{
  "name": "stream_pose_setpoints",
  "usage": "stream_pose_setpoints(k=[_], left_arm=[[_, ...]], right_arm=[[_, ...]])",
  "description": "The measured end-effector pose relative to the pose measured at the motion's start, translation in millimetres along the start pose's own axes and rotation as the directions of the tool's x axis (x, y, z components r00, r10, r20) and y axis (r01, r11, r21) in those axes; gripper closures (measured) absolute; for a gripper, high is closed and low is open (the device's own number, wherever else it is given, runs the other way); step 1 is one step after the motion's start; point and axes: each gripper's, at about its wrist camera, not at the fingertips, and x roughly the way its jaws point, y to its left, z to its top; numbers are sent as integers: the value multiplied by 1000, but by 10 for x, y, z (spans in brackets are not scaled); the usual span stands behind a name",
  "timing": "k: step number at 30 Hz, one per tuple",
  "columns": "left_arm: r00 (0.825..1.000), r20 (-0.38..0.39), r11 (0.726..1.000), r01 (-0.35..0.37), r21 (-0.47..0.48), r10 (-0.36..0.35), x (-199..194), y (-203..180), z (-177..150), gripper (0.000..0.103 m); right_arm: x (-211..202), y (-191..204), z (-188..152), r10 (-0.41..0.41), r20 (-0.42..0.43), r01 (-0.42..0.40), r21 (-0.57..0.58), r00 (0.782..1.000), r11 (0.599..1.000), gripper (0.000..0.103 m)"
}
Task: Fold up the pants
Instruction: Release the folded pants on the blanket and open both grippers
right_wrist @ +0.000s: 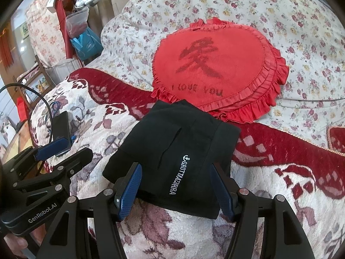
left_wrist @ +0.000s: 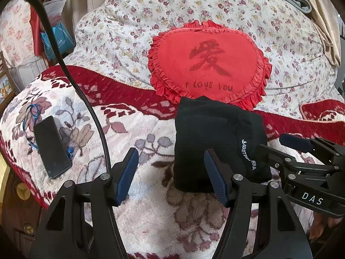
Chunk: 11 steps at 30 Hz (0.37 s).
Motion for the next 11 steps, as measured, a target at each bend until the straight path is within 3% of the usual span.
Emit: stream_pose_setpoints(k=[11], left_arm=[[1000, -1, 999, -26, -29, 26, -50, 193, -139, 40]], right_arm=[[-26, -142, -42, -18, 3, 18, 17, 1000, 1000, 40]])
